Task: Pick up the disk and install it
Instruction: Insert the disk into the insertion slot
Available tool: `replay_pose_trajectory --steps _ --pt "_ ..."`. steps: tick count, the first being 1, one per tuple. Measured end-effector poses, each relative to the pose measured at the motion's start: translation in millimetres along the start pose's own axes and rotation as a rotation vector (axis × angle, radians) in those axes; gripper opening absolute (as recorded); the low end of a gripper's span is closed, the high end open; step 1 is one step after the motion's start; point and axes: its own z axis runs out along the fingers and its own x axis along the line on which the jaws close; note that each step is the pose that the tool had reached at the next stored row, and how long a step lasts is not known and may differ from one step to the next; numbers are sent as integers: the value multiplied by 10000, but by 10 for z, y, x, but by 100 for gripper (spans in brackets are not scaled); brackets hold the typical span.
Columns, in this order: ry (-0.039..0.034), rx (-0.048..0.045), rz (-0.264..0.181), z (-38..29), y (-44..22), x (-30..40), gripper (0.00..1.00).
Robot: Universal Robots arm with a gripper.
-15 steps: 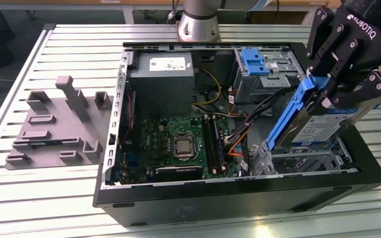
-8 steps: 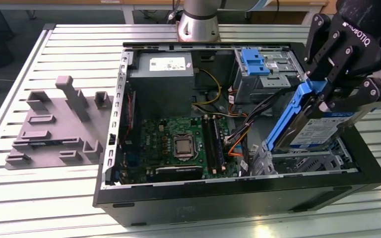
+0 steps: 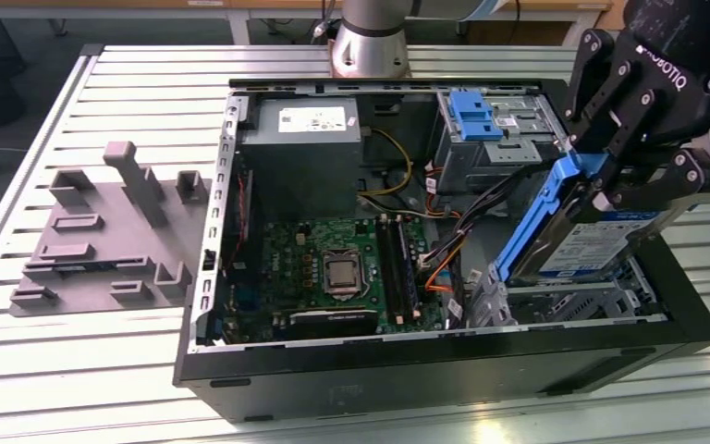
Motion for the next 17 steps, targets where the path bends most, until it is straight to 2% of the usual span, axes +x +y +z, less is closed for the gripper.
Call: replay_pose_trajectory --steps 4,5,6,10,13,17 --pt "-3 1 0 10 0 0 37" --pt "-2 0 -1 23 -1 0 37" --pt "-1 0 -1 42 -1 0 44" --pt "2 -1 0 107 -3 0 44" --pt "2 0 0 113 -3 0 44" --pt "2 0 0 180 -4 -1 44"
